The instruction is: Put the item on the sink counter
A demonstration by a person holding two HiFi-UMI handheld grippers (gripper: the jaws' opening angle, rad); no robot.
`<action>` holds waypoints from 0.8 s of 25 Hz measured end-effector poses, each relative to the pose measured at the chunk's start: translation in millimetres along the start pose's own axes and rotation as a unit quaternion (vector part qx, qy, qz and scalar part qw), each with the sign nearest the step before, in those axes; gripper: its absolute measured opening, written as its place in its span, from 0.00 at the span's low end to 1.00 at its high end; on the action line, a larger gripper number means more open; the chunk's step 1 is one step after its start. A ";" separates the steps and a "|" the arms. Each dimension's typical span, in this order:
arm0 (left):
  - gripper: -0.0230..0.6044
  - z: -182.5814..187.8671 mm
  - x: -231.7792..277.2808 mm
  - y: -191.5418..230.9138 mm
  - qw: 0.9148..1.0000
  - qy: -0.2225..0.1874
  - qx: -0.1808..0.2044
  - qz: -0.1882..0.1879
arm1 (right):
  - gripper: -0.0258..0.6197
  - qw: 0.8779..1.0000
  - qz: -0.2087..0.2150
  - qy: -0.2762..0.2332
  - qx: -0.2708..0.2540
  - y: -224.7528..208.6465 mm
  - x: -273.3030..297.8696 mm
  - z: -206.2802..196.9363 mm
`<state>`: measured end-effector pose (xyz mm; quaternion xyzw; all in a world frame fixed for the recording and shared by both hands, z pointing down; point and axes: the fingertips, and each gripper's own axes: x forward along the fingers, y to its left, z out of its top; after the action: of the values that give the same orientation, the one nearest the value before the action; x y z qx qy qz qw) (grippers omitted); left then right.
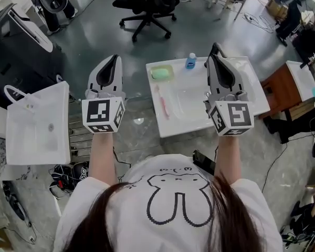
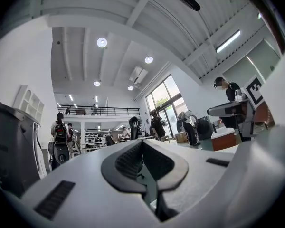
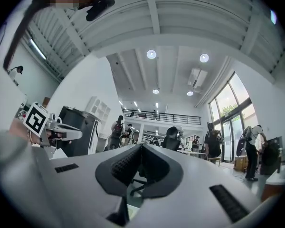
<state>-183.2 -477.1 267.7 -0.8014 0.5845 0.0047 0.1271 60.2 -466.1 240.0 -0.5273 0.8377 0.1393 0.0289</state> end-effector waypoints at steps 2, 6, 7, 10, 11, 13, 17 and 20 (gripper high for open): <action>0.05 4.8 0.9 0.2 1.000 -0.005 0.004 -0.001 | 0.09 1.000 -0.005 0.002 0.002 -3.1 0.3 1.5; 0.06 10.4 -1.1 0.2 1.000 -0.013 0.009 -0.002 | 0.09 1.000 -0.010 0.007 -0.004 -4.1 -2.3 2.3; 0.05 10.9 -1.3 0.5 1.000 -0.014 0.009 -0.002 | 0.09 1.000 -0.010 0.007 -0.006 -4.0 -2.7 2.6; 0.05 13.2 -1.7 0.7 1.000 -0.018 0.009 -0.003 | 0.09 1.000 -0.011 0.007 -0.010 -4.2 -4.5 4.5; 0.05 14.5 -2.2 0.4 1.000 -0.019 0.009 -0.003 | 0.09 1.000 -0.012 0.006 -0.010 -4.4 -5.6 5.5; 0.05 16.9 -3.2 -0.1 1.000 -0.021 0.009 -0.004 | 0.09 1.000 -0.014 0.007 -0.011 -4.5 -7.4 7.3; 0.05 17.5 -3.3 -0.9 1.000 -0.022 0.011 -0.005 | 0.09 1.000 -0.017 0.009 -0.014 -5.2 -9.2 6.7; 0.05 17.8 -3.1 0.3 1.000 -0.023 0.012 -0.005 | 0.09 1.000 -0.018 0.009 -0.014 -5.2 -9.0 7.3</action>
<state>-181.9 -470.6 250.8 -0.8026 0.5772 0.0154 0.1497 68.1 -458.4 233.6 -0.5435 0.8265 0.1457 0.0169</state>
